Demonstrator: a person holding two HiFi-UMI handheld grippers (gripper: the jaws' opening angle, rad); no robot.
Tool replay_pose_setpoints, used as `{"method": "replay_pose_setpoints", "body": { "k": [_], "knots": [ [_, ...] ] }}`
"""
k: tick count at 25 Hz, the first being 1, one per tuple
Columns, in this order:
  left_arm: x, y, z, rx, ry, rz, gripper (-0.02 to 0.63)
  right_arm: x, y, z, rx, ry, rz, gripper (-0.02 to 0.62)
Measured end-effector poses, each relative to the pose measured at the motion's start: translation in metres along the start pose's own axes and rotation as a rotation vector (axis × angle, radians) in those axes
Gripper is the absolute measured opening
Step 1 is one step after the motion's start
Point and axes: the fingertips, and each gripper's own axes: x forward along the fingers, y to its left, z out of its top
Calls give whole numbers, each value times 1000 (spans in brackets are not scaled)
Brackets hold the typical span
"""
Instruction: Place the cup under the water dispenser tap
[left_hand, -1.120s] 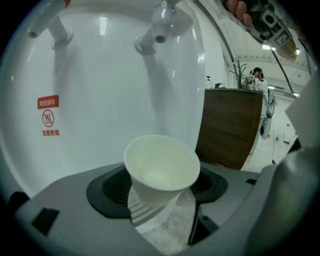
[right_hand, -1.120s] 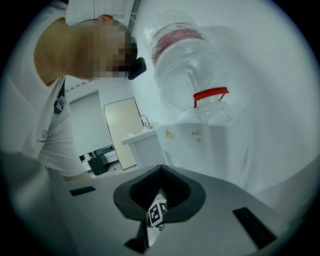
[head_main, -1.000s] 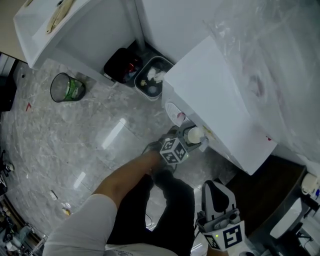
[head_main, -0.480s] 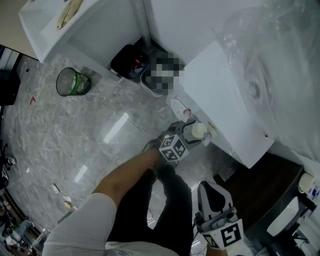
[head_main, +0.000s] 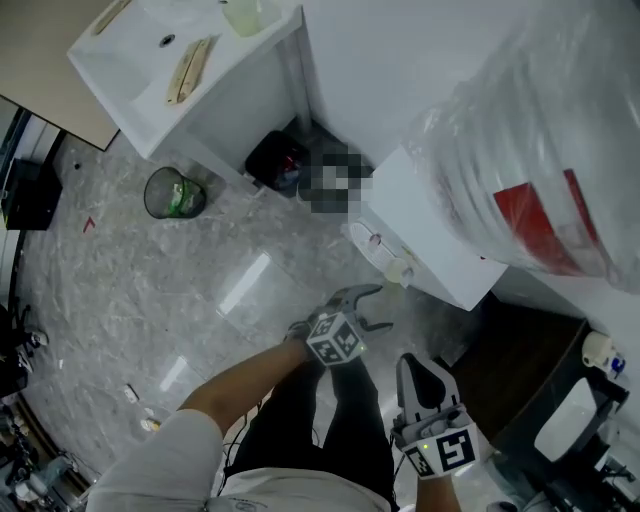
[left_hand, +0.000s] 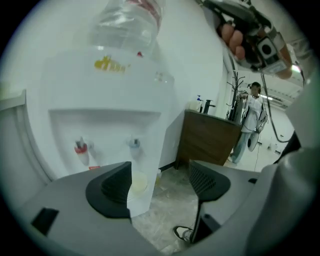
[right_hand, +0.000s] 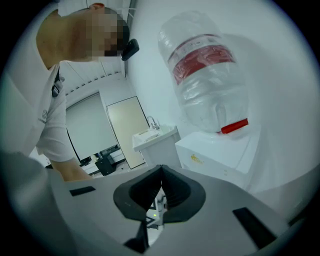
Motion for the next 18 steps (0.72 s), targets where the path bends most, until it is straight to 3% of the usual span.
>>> {"method": "replay_pose_setpoints", "body": {
  "k": [11,14,16,18],
  "knots": [
    [-158,-67,177,-27,-159,12,356,-67,37,68,-35,-48,-118,15],
    [-194,-79,220,-27,-203,8,339,-84,48,96,-45,-106,-138,15],
    [-219,-85,243,-50,-243,23,299,-96,58,109,-44,-127,-148,15],
    [-244,-89,263,-82,-286,66,185,-107,69,116,-40,-130,-152,15]
  ]
}}
